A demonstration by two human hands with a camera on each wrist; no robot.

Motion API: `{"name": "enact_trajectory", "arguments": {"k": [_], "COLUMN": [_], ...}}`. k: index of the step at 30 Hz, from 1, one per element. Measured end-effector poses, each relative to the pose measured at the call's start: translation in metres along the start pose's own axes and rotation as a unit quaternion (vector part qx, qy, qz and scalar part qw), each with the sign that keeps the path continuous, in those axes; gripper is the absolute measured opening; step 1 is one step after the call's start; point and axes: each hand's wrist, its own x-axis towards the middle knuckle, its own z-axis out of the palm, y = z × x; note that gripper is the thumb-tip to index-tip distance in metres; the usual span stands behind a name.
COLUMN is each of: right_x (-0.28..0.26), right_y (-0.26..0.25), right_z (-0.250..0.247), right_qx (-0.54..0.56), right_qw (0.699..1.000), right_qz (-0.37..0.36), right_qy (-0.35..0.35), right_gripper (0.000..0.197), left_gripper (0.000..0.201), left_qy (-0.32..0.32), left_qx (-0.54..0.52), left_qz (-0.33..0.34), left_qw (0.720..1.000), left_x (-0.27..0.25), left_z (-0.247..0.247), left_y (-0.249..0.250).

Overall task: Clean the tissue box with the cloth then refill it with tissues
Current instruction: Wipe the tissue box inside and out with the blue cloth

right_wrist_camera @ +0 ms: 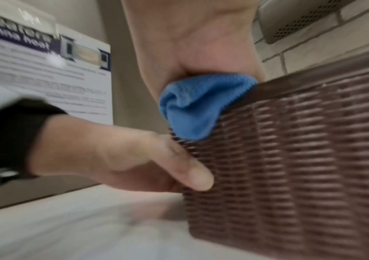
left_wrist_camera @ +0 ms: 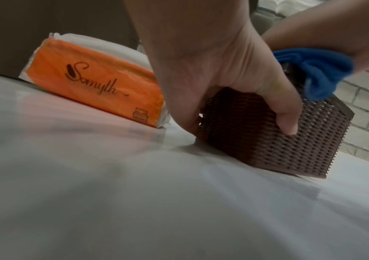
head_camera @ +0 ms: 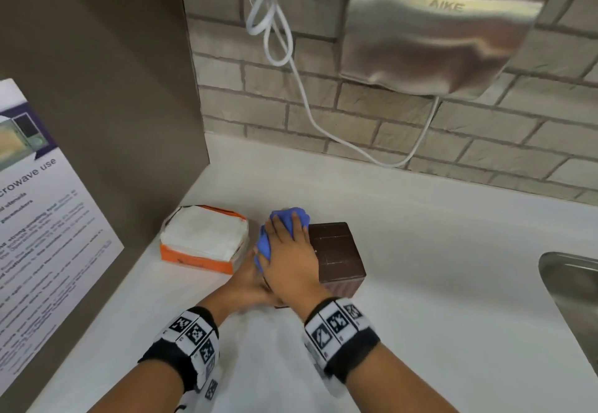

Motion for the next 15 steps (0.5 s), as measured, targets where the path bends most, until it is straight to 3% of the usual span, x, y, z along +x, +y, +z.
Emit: {"name": "enact_trajectory", "arguments": {"k": [3,6,8,10,15], "right_x": [-0.033,-0.062,-0.072,-0.073,-0.066], "right_y": [0.002,0.037,0.068,0.092,0.099], "right_z": [-0.002,-0.006,-0.013,-0.020,-0.025], "right_qx": [-0.022,0.043,0.071,0.087,0.111], "right_qw": [0.999,0.998,0.997,0.995,0.980], "right_qz": [-0.041,-0.051,-0.006,0.046,0.168], "right_qy": [-0.017,-0.022,-0.007,0.017,0.002], "right_gripper": [0.058,0.068,0.070,0.060,0.058], "left_gripper": [0.078,0.110,0.125,0.133,0.136], "left_qy": [-0.001,-0.011,-0.011,-0.009,-0.006], "left_qx": [-0.029,-0.025,-0.021,-0.020,-0.013], "left_qz": [0.001,0.011,0.014,0.001,-0.004], "left_qw": [1.000,1.000,1.000,1.000,1.000], "left_x": [0.000,-0.002,-0.003,-0.004,-0.005], "left_z": [0.001,-0.002,-0.003,-0.004,-0.004], "left_y": [-0.002,0.002,0.003,0.004,0.008]}}
